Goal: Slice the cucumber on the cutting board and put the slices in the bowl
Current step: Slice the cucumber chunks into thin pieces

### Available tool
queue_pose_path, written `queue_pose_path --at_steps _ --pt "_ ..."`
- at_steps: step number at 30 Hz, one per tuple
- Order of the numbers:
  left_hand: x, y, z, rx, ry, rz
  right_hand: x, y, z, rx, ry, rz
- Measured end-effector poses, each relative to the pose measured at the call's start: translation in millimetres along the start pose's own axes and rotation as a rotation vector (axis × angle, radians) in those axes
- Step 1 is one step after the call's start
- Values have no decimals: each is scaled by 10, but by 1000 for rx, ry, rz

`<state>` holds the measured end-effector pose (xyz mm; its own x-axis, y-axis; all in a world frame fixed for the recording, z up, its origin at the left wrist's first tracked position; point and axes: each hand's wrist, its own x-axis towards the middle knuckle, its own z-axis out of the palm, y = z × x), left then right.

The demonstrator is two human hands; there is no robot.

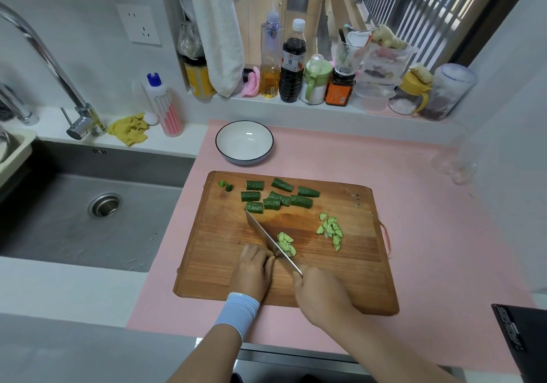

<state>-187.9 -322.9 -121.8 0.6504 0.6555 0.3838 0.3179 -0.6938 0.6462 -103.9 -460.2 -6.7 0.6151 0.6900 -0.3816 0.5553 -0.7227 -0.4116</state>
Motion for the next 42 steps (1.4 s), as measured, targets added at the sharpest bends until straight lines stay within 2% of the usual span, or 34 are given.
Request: queue_pose_path --at_steps 10,15,19,22,24,28,30,31,33,37,38,39,42 --pt "-5 12 -1 34 -29 4 187 -119 -23 40 -5 19" --pt "55 18 0 37 -61 13 210 -14 -114 141 -40 38" --pt "222 79 23 43 -165 -9 212 126 -350 230 24 14" --pt "363 79 -15 84 -251 10 258 241 -532 210 58 -26" --pt "461 56 -85 43 -216 -108 267 340 -608 134 80 -62" --pt "711 135 -415 -150 106 -492 235 512 -659 -96 187 -189" --pt "857 199 -592 -182 195 -586 249 563 -692 -240 223 -228" --pt "921 220 -651 -171 179 -582 264 582 -707 -302 227 -247" --pt "1020 326 -707 -141 19 -466 294 608 -725 -400 214 -296" --pt "1081 626 -524 -116 -557 -285 328 618 -725 -476 193 -374" --pt "1076 675 -448 -71 -652 -250 330 614 -728 -482 194 -382" --pt "1075 696 -382 -17 -697 -215 333 613 -728 -490 194 -388" --pt "1090 730 -292 32 -668 -185 334 606 -718 -549 185 -419"
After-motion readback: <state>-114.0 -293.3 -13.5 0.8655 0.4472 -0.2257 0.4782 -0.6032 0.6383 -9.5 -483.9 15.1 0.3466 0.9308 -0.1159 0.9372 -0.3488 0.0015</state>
